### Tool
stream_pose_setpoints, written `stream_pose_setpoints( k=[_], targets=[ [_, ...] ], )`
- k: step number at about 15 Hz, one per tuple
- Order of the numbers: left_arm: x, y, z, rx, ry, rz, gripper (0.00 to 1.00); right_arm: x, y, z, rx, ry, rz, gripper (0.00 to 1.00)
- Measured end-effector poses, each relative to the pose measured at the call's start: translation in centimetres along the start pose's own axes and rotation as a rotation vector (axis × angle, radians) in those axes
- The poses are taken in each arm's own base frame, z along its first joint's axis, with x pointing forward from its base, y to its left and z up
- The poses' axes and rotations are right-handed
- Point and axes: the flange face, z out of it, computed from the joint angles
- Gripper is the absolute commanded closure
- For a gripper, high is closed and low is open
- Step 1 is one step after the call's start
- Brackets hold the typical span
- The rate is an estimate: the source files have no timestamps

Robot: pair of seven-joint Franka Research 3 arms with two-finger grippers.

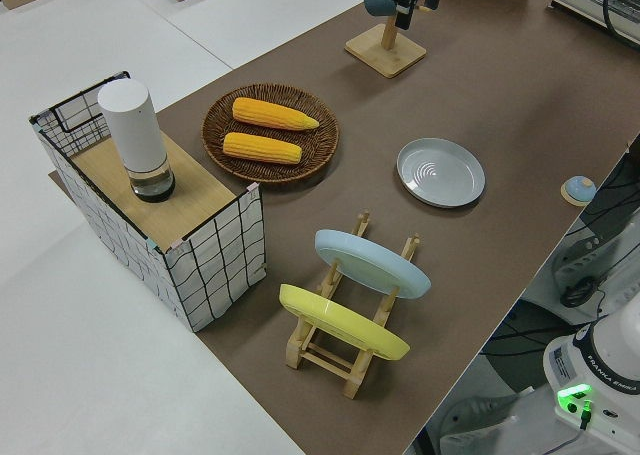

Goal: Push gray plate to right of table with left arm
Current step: 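Move the left gripper to the near edge of the gray plate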

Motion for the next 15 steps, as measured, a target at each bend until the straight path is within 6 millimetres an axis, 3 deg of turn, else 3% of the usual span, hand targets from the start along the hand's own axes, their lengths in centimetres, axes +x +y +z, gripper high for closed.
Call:
stream_pose_setpoints(
  k=[12, 15],
  targets=[
    [0.1, -0.4, 0.1, -0.001, 0.003, -0.007, 0.0, 0.0, 0.0, 0.0, 0.0, 0.0, 0.0, 0.017],
    [-0.2, -2.3, 2.2, 0.001, 0.007, -0.014, 0.0, 0.0, 0.0, 0.0, 0.0, 0.0, 0.0, 0.017]
  ],
)
